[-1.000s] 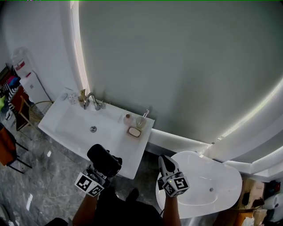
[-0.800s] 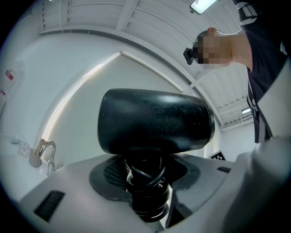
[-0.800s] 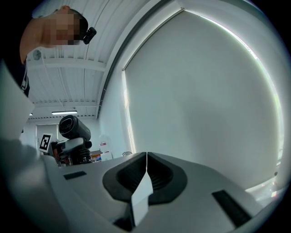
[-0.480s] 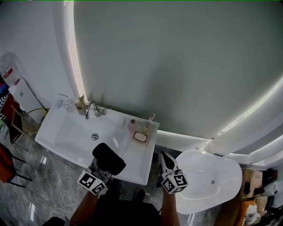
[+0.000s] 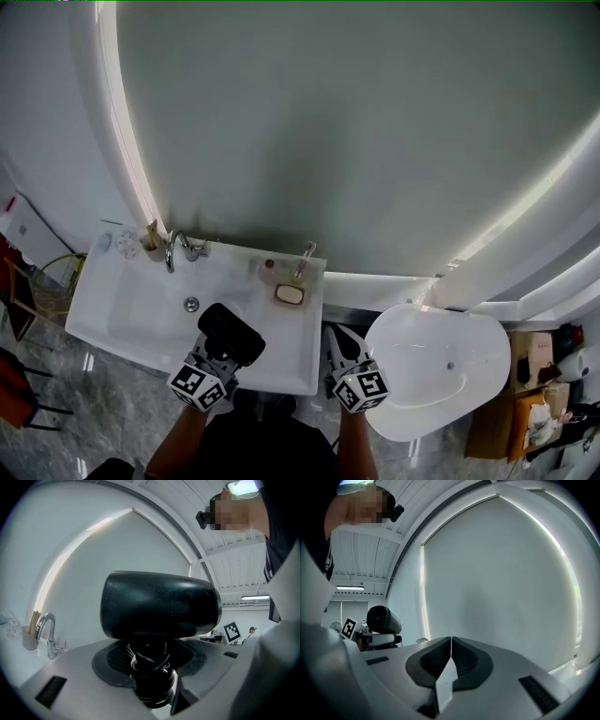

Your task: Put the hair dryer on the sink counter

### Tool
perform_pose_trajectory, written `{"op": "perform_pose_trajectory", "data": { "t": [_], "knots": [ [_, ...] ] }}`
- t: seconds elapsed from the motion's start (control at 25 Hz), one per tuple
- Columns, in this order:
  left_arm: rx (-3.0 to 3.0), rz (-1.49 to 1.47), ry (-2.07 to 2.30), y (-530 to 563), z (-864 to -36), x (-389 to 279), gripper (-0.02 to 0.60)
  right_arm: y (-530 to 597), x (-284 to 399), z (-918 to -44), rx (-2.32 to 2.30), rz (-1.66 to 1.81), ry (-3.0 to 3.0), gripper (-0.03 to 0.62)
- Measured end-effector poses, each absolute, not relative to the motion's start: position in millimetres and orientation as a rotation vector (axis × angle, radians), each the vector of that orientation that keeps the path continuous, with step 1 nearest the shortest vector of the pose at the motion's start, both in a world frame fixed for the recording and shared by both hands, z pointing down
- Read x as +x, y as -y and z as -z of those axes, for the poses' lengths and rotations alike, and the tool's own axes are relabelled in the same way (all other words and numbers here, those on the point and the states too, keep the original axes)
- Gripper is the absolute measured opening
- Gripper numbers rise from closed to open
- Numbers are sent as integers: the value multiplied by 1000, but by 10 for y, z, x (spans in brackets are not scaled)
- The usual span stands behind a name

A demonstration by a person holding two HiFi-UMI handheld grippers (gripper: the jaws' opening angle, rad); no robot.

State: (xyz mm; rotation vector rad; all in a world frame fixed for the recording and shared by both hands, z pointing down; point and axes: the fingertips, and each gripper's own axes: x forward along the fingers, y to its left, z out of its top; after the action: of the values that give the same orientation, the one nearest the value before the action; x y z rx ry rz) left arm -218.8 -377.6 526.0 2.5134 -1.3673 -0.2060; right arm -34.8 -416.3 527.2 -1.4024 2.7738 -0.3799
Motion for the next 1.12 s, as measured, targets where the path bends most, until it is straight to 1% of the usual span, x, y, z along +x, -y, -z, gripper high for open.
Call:
{"op": "perform_pose_trajectory", "data": {
  "t": [0.28, 0.64, 0.84, 1.12],
  "knots": [
    [2294, 15, 1381, 4084, -5856, -1942, 220, 4406, -174, -5337, -1416, 383, -2773, 31],
    [1983, -268, 1279, 4284, -7033, -1513, 219, 4564, -5, -5483, -1440, 360, -2791, 31],
    [1877, -428, 1239, 4328, -7619, -1398, 219, 4591, 112, -5538, -1451, 386, -2772, 31],
    [1742, -571, 1222, 4475, -8130, -1261, 219, 4625, 191, -5622, -1453, 419, -2762, 31]
  ]
}}
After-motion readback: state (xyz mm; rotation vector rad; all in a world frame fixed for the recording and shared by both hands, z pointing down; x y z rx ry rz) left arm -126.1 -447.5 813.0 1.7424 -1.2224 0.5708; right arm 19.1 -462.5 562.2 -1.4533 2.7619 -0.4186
